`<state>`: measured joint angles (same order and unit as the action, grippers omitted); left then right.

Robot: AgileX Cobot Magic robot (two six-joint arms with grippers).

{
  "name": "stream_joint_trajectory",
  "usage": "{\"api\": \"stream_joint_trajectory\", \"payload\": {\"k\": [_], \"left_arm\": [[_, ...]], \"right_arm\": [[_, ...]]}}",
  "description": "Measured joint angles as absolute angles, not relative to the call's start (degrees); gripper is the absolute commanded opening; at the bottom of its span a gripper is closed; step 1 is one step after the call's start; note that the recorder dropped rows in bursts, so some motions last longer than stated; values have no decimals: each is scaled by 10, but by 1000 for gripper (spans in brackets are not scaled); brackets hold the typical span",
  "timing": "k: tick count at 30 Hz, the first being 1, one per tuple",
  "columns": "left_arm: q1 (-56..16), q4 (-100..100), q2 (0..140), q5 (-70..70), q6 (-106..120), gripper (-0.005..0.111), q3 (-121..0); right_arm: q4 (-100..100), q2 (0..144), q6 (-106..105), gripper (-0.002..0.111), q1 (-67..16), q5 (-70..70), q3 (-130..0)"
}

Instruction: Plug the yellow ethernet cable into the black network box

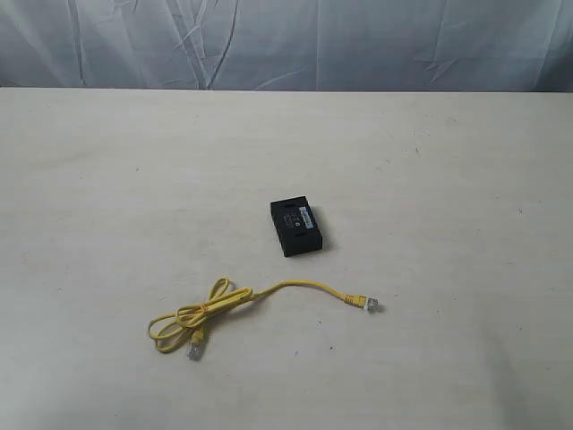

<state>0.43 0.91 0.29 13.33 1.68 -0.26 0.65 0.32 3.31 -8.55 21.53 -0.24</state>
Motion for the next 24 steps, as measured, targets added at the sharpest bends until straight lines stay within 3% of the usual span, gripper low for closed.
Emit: {"api": "stream_joint_trajectory", "payload": {"k": [15,24], "left_arm": [[4,-12,3,123,18,0,-3],[4,-20,3,-73,19,0,-2]], "right_arm": [[7,3,33,-1,-85,215,-2],[7,3,33,-1,-85,215,-2]]}}
